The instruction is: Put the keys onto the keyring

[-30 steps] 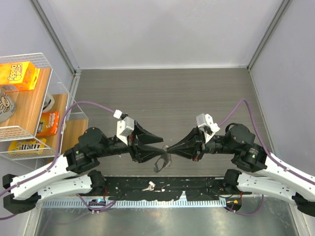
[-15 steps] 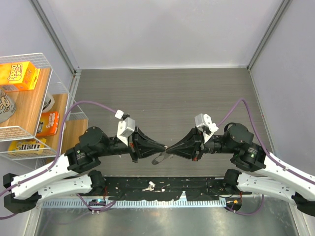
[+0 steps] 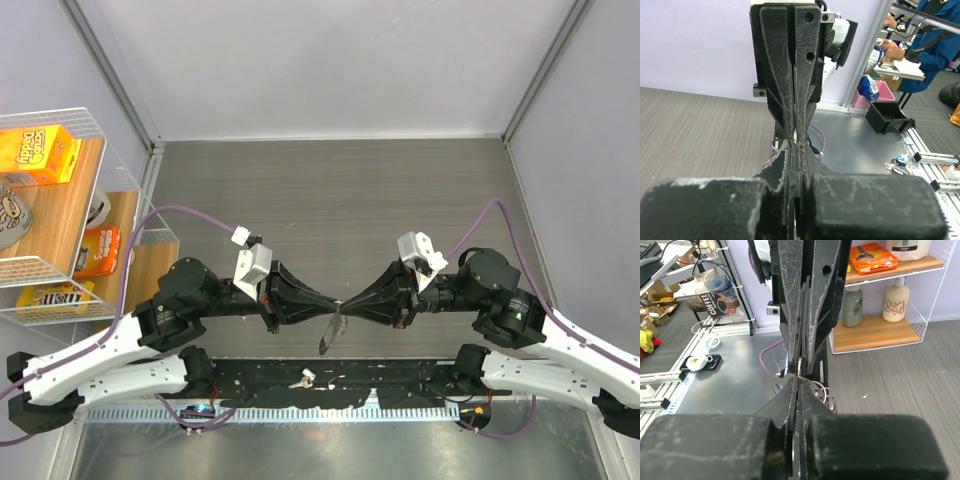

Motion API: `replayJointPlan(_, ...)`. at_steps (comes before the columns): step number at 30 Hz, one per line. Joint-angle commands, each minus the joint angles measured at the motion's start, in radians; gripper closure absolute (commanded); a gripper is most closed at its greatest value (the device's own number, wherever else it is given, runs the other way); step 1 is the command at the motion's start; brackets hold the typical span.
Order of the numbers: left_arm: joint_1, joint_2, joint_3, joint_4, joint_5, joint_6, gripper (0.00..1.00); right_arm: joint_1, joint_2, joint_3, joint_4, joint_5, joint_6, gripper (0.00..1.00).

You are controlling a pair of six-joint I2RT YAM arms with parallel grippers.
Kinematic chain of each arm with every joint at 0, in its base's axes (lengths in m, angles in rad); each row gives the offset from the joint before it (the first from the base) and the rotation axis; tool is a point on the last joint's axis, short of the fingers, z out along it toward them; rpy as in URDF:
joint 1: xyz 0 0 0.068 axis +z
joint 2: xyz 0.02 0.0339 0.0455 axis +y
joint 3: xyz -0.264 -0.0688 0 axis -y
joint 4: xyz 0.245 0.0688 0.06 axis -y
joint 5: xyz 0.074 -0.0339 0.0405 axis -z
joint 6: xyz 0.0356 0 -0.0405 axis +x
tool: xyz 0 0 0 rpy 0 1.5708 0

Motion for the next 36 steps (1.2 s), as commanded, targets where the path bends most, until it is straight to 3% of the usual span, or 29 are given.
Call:
replayJointPlan(1, 0.004, -0.015, 0.017, 0.068, 0.074, 0.040, 1.00, 0.003, 0.000, 0.078, -0.063, -0.014, -0.034, 0.89)
replayJointPlan(8, 0.004, -0.019, 0.043, 0.022, 0.137, 0.092, 1.00, 0.003, -0.014, 0.155, -0.216, -0.046, -0.071, 0.66)
replayJointPlan(19, 0.003, 0.047, 0.107, 0.014, 0.326, 0.104, 1.00, 0.003, 0.039, 0.341, -0.555, -0.092, -0.254, 0.56)
replayJointPlan(26, 0.007, 0.090, 0.138, 0.005, 0.283, 0.008, 1.00, 0.006, 0.023, 0.370, -0.649, 0.101, -0.411, 0.53)
replayJointPlan(31, 0.052, 0.109, 0.121, 0.017, 0.231, -0.167, 1.00, 0.024, 0.036, 0.379, -0.662, 0.323, -0.495, 0.50)
replayJointPlan(36, 0.099, 0.108, 0.063, 0.045, 0.217, -0.285, 1.00, 0.030, 0.056, 0.361, -0.631, 0.440, -0.593, 0.50)
